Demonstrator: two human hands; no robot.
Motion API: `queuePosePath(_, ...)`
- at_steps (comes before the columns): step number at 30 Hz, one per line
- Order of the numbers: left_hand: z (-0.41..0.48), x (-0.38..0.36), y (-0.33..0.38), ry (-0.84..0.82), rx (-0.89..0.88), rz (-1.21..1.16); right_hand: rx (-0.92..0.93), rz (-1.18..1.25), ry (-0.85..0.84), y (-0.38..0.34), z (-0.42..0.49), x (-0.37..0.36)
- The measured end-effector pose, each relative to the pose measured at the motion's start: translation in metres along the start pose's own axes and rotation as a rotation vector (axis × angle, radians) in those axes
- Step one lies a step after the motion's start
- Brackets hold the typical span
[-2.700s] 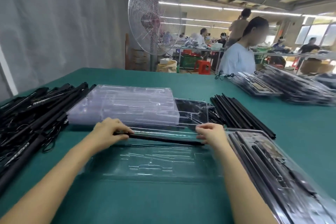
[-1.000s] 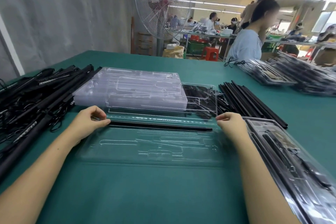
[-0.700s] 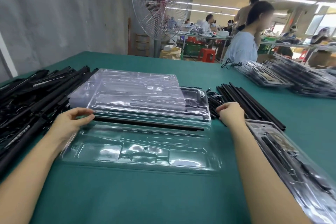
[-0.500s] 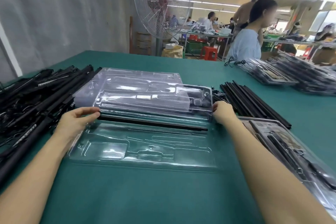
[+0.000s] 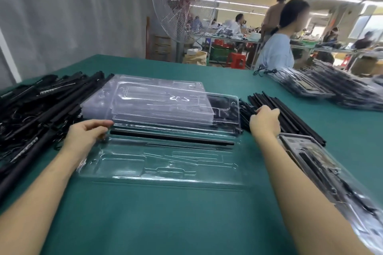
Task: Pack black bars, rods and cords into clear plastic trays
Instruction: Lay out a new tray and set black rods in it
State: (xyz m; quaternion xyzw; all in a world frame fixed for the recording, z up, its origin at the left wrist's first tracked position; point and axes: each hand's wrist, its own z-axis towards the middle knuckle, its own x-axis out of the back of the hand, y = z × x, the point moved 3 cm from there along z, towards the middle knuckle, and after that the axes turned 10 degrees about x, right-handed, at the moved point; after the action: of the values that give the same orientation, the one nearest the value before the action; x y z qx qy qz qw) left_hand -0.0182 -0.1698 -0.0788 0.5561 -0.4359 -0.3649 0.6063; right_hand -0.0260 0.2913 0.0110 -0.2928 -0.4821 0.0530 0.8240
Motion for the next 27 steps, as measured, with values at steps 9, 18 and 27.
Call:
queuePosePath(9, -0.013, -0.021, 0.018, 0.093, -0.058, 0.014, 0.480, 0.168, -0.864, -0.051, -0.058, 0.010)
queuePosePath(18, -0.017, -0.025, 0.018, 0.088, -0.068, 0.065, 0.528, -0.068, -0.878, -0.064, -0.076, -0.016)
queuePosePath(27, -0.018, -0.027, 0.020, 0.103, -0.046, 0.070, 0.527, 0.028, -0.852, -0.059, -0.077, -0.017)
